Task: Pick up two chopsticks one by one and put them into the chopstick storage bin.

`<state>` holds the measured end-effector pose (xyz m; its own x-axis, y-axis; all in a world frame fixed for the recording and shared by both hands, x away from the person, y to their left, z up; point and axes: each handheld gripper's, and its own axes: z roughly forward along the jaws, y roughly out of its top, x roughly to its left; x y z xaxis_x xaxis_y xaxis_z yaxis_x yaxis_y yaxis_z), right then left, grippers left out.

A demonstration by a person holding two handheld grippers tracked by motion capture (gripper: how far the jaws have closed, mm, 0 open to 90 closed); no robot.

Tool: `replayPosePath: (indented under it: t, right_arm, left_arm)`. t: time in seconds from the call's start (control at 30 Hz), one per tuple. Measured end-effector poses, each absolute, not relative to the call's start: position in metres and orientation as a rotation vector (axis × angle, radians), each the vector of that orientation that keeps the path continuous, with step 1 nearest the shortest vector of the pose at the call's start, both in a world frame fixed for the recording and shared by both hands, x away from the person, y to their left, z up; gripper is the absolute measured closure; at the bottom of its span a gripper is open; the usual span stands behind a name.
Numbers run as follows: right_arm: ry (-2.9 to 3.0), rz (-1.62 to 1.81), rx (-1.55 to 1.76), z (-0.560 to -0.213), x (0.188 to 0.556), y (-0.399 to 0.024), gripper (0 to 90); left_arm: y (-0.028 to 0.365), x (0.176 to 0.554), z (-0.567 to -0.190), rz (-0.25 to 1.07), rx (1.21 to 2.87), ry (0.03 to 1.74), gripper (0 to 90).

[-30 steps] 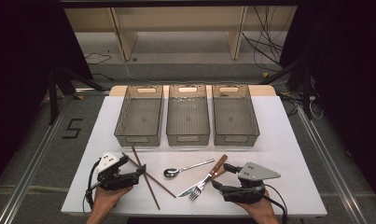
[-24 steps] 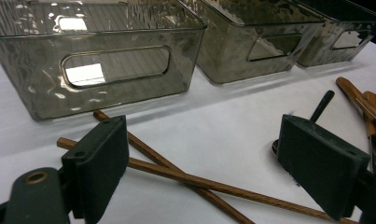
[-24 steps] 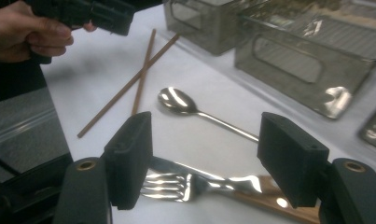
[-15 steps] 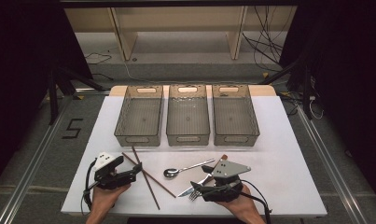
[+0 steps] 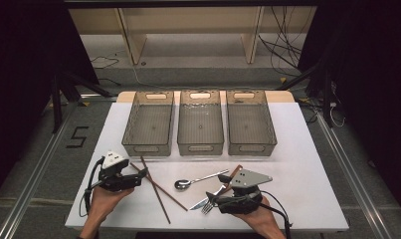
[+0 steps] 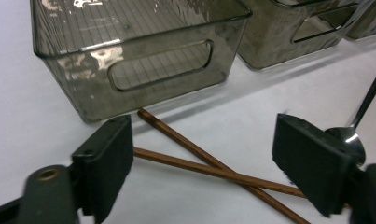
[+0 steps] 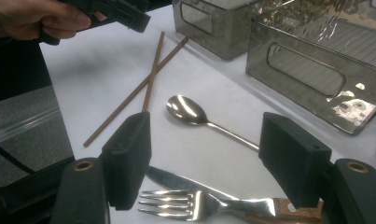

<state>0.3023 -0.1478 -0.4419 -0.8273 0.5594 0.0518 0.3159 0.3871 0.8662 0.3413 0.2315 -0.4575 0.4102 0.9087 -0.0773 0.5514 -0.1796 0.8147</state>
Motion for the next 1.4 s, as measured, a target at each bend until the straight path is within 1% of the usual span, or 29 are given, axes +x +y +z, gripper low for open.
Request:
replayPosePath:
  t: [0.07, 0.13, 0.17, 0.23, 0.27, 0.3, 0.33, 0.43, 0.47, 0.5, 0.57, 0.7, 1.0, 1.23, 1.4]
  right_arm:
    - [2.400, 1.417, 0.777, -0.442, 0.302, -0.149, 34.5]
    - [2.399, 1.418, 0.778, -0.442, 0.302, -0.149, 34.5]
    - [2.399, 1.418, 0.778, -0.442, 0.302, -0.149, 34.5]
    - [2.402, 1.415, 0.780, -0.442, 0.302, -0.150, 34.5]
    - [2.403, 1.415, 0.780, -0.442, 0.302, -0.150, 34.5]
    - [2.401, 1.414, 0.781, -0.442, 0.302, -0.150, 34.5]
    - [2.401, 1.414, 0.781, -0.442, 0.302, -0.150, 34.5]
    - [2.400, 1.417, 0.783, -0.443, 0.303, -0.150, 34.5]
    - [2.402, 1.416, 0.786, -0.443, 0.302, -0.150, 34.5]
    - [2.403, 1.418, 0.787, -0.443, 0.303, -0.150, 34.5]
    - [2.403, 1.418, 0.787, -0.443, 0.303, -0.150, 34.4]
    - [2.397, 1.429, 0.785, -0.443, 0.303, -0.151, 33.6]
    - [2.391, 1.446, 0.782, -0.442, 0.302, -0.154, 31.4]
    - [2.384, 1.454, 0.788, -0.442, 0.302, -0.155, 31.1]
    - [2.388, 1.448, 0.785, -0.442, 0.302, -0.154, 31.1]
  left_arm:
    - [0.232, 0.346, -0.455, 0.551, 1.875, 1.234, 27.9]
    - [0.231, 0.349, -0.453, 0.561, 1.909, 1.206, 34.7]
    - [0.231, 0.351, -0.452, 0.574, 1.934, 1.190, 34.7]
    - [0.229, 0.355, -0.452, 0.578, 1.986, 1.161, 41.9]
    - [0.227, 0.357, -0.452, 0.583, 2.012, 1.150, 45.8]
    - [0.226, 0.358, -0.452, 0.596, 2.035, 1.140, 54.7]
    - [0.225, 0.359, -0.453, 0.605, 2.049, 1.132, 54.7]
    - [0.224, 0.365, -0.455, 0.586, 2.069, 1.105, 69.8]
    - [0.222, 0.367, -0.456, 0.580, 2.080, 1.094, 73.4]
    - [0.222, 0.370, -0.457, 0.574, 2.094, 1.083, 81.6]
    - [0.221, 0.375, -0.459, 0.555, 2.114, 1.076, 88.7]
    - [0.214, 0.385, -0.465, 0.527, 2.172, 1.053, 88.9]
    - [0.209, 0.402, -0.479, 0.478, 2.228, 1.063, 89.1]
    - [0.212, 0.407, -0.488, 0.457, 2.267, 1.096, 89.0]
    - [0.214, 0.406, -0.488, 0.452, 2.261, 1.106, 89.0]
